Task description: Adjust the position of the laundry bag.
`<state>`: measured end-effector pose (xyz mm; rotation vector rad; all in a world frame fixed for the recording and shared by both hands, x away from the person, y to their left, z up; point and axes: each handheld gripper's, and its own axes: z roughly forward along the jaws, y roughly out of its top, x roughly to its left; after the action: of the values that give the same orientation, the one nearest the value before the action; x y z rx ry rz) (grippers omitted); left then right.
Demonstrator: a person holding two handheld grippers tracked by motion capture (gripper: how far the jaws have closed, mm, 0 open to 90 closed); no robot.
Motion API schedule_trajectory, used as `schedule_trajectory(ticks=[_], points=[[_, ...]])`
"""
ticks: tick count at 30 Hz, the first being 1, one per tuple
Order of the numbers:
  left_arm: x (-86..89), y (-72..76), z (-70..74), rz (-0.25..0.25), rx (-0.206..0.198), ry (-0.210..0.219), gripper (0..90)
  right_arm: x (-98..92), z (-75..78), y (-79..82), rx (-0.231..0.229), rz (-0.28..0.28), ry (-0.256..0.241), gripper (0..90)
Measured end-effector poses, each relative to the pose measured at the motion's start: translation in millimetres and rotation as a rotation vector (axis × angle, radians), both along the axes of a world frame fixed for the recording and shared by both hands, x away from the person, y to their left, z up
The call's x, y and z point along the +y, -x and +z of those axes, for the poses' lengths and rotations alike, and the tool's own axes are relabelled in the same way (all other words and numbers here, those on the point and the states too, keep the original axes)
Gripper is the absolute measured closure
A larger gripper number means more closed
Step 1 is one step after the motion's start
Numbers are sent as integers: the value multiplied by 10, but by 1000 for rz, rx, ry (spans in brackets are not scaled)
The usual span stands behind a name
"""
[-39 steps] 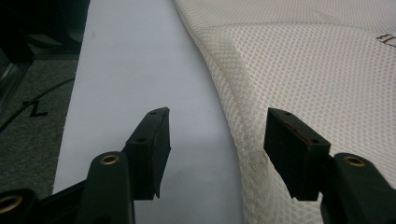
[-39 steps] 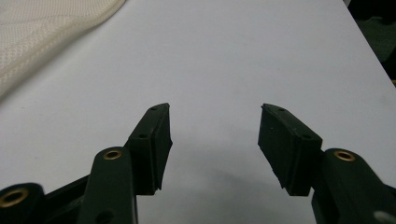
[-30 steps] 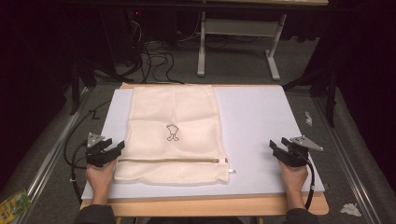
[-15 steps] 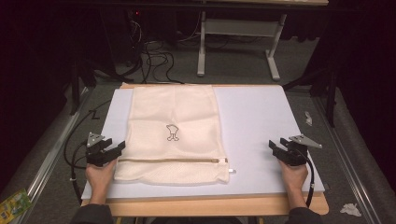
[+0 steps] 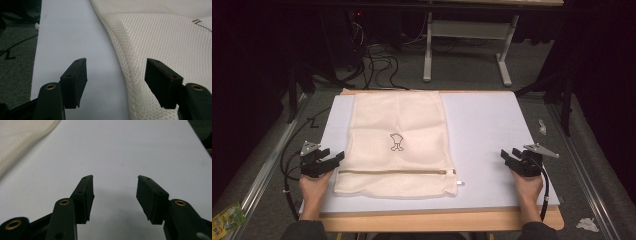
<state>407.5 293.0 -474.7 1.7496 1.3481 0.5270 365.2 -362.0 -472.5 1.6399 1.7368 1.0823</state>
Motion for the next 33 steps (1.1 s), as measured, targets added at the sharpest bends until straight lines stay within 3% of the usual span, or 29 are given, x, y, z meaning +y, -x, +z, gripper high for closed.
schedule_trajectory(ticks=[3,12,17,26,33], points=[[2,36,65,-15,10,0,342,33,4,-14,20,21,-5,467],[-35,60,43,-37,35,-1,333,164,91,-37,35,70,-21,488],[-39,79,70,-16,28,-9,278,280,95,-53,48,123,-28,509],[-109,89,41,-58,89,-21,257,497,119,-64,71,186,-48,542],[-141,114,49,-46,99,-25,269,621,111,-58,75,224,-50,604]])
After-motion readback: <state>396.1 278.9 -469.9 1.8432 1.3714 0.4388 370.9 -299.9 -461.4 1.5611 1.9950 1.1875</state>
